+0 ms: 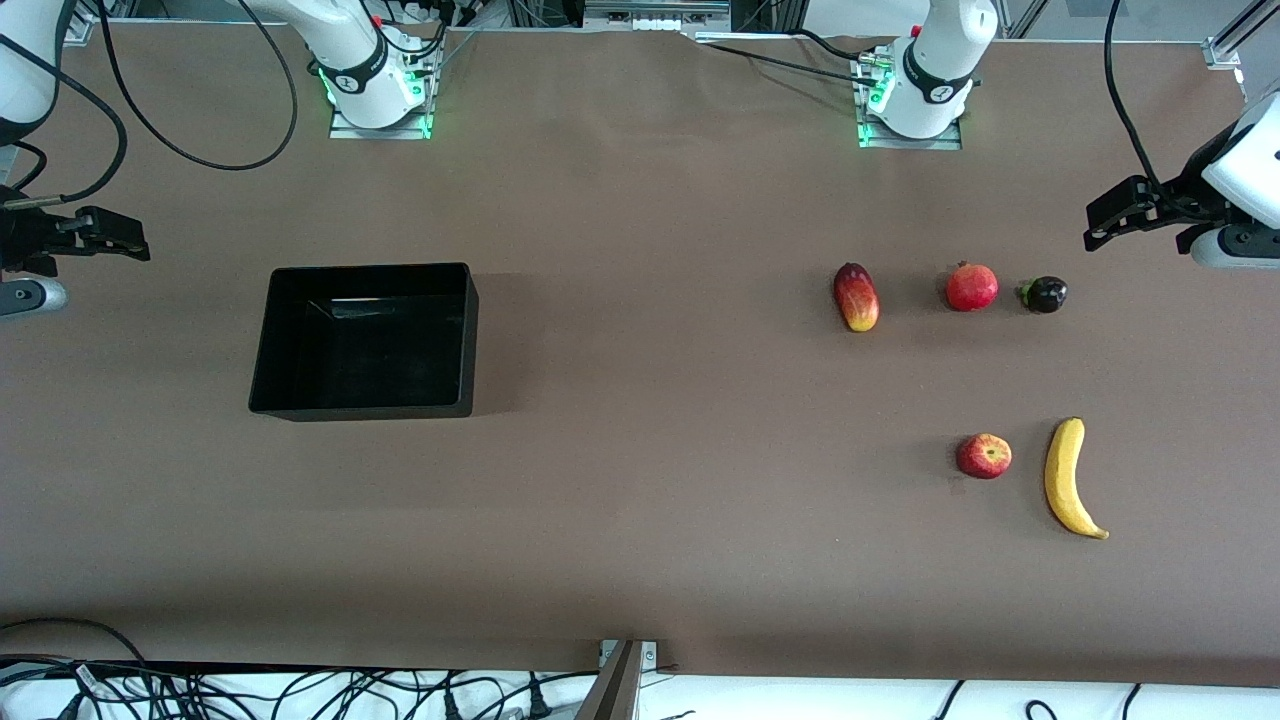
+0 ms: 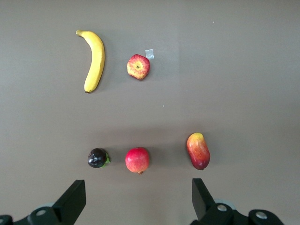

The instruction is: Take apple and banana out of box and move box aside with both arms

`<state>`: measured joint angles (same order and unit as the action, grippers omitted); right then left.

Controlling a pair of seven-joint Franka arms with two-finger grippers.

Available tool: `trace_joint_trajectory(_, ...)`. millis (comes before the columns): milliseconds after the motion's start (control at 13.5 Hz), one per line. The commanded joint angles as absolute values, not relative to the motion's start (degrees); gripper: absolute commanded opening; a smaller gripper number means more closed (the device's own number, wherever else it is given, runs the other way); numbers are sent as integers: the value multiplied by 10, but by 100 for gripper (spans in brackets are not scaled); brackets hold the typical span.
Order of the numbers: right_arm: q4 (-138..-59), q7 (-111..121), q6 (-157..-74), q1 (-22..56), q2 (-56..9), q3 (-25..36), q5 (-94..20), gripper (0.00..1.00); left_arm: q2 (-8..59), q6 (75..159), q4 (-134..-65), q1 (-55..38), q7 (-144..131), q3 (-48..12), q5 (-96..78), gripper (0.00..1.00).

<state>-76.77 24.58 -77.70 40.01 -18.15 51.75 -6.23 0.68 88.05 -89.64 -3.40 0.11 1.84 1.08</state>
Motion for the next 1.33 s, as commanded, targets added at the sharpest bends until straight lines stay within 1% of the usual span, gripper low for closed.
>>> trace_joint_trajectory(0, -765, 219, -765, 436, -159, 528, -59, 100, 13, 882, -885, -27, -5, 11, 12, 100)
trace_joint_trajectory(148, -764, 217, -764, 437, -160, 531, -60, 100, 13, 882, -885, -27, -5, 11, 12, 100)
trace_joint_trajectory(296, -767, 202, -767, 427, -147, 505, -55, 100, 13, 882, -885, -27, -5, 11, 12, 100)
trace_joint_trajectory(370, -772, 180, -768, 393, -133, 459, -41, 100, 13, 882, -885, -27, -5, 11, 12, 100)
trace_joint_trajectory(519, -800, 138, -773, 294, -86, 321, 1, 100, 13, 882, -885, -27, -5, 11, 12, 100)
trace_joint_trajectory(593, -827, 114, -781, 253, -59, 263, 23, 100, 13, 882, -885, -27, -5, 11, 12, 100)
trace_joint_trajectory(741, -911, 89, -829, 144, 4, 137, 44, 100, 13, 882, -885, -27, -4, 11, 12, 100)
trace_joint_trajectory(815, -943, 89, -857, 96, 28, 92, 46, 100, 13, 882, -885, -27, -4, 11, 12, 100)
trace_joint_trajectory(889, -962, 89, -878, 60, 39, 63, 46, 100, 13, 882, -885, -27, -4, 11, 12, 100)
trace_joint_trajectory(1037, -965, 91, -910, 3, 36, 23, 45, 100, 13, 882, -885, -27, -4, 11, 12, 100)
trace_joint_trajectory(1111, -960, 98, -926, -7, 26, 19, 42, 100, 13, 882, -886, -27, -5, 11, 12, 100)
trace_joint_trajectory(1259, -941, 104, -923, -13, 11, 19, 36, 100, 13, 882, -885, -27, -4, 11, 12, 100)
